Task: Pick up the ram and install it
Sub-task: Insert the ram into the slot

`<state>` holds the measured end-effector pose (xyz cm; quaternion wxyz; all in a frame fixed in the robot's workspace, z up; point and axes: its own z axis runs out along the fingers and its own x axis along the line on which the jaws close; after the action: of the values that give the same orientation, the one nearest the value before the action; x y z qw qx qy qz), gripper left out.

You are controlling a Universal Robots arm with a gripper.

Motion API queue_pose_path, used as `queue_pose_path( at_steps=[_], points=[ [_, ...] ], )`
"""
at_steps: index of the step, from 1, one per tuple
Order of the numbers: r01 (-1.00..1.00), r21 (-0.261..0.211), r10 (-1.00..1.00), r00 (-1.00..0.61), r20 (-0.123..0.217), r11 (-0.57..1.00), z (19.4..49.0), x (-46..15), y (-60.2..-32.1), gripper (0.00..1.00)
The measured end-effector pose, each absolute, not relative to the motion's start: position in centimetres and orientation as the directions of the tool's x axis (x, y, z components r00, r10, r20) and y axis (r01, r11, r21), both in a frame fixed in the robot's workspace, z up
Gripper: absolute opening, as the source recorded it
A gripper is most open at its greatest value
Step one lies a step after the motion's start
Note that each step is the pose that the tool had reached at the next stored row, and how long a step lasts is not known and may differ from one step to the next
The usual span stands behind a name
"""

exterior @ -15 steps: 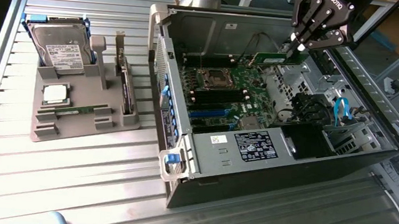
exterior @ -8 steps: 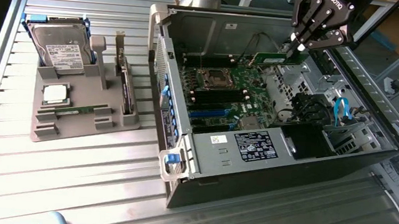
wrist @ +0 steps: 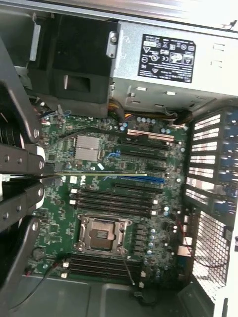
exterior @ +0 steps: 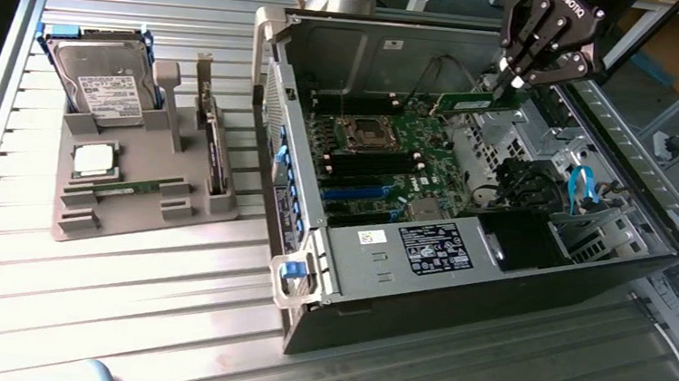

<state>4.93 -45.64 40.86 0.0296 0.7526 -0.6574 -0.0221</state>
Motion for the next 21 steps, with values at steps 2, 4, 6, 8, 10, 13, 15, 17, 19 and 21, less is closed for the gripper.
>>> queue_pose_path(
  at_steps=[2, 4, 6, 8, 10, 13, 15, 17, 19, 21],
  points=[
    [-0.99, 0.05, -0.991, 0.134, 0.009, -0.134, 40.85, 4.92, -45.64, 0.13],
    [-0.991, 0.024, -0.991, 0.134, 0.013, -0.134, 40.82, 4.92, -45.65, 0.13],
    [-0.991, 0.017, -0.991, 0.134, 0.014, -0.134, 40.81, 4.92, -45.65, 0.13],
    [-0.991, 0.017, -0.991, 0.134, 0.014, -0.134, 40.81, 4.93, -45.64, 0.13],
    [-0.992, 0.017, -0.992, 0.122, 0.014, -0.122, 40.81, 4.92, -45.64, 0.13],
    [-0.997, 0.017, -0.997, 0.081, 0.014, -0.081, 40.78, 4.92, -45.64, 0.13],
    [-0.999, 0.017, -0.999, 0.048, 0.014, -0.048, 40.75, 4.92, -45.64, 0.13],
    [-1.0, 0.017, -1.0, 0.016, 0.014, -0.016, 40.71, 4.92, -45.64, 0.13],
    [-1.0, 0.017, -1.0, 0.001, 0.014, -0.001, 40.71, 4.92, -45.65, 0.13],
    [-1.0, 0.017, -1.0, 0.001, 0.014, -0.001, 40.71, 4.92, -45.64, 0.13]
  ],
)
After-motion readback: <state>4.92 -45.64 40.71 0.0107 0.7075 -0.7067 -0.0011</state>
